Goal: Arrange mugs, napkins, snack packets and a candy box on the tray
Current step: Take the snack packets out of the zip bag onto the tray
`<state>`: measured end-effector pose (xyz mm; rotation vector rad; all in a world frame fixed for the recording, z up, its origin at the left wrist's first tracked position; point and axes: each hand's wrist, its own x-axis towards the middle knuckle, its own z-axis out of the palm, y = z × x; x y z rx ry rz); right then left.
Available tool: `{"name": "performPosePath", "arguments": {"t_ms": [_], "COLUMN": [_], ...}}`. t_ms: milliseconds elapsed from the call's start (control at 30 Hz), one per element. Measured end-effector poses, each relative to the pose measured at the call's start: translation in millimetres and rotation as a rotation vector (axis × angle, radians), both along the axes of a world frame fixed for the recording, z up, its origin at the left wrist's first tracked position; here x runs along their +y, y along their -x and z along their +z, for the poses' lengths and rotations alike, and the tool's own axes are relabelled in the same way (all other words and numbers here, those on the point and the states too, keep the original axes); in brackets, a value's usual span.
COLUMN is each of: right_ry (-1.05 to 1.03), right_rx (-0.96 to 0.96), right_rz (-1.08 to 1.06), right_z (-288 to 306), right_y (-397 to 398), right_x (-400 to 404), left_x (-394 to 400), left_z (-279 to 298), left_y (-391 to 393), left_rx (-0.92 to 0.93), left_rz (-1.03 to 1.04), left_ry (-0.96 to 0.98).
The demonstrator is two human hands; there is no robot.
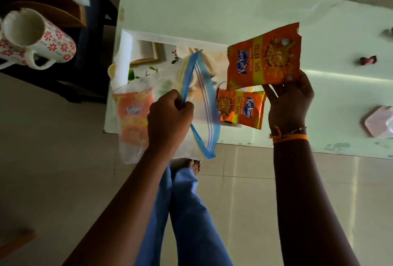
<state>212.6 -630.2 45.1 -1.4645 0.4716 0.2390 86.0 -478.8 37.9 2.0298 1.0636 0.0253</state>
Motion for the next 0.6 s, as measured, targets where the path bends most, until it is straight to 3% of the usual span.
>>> {"name": "performPosePath", "arguments": {"t_ms": [200,333,467,600], "right_ry": [-0.046,0.061,0.302,0.711], "right_rx": [0.144,0.234,0.277,0.081], "right_rz": [-0.123,-0.087,-0.015,0.201], "right_z": [-43.4,-65.6,-75.3,-59.1], "right_y": [-32.8,-40.3,-44.8,-37.3], "right_x": [9.8,18.0,8.0,-2.4], "left_x": [-8.2,-9.6,-9.7,-8.1], "left_z": [-4.5,-7.8,-9.5,-6.9], "left_y": [-4.8,-3.7,0.2,4.9], "left_rx": [0.013,0.02,0.012,-0.027], "left_rz": [-0.028,-0.032,-0.024,0.009], "left_ry": [-0.033,-0.044,-0.034,0.005]}}
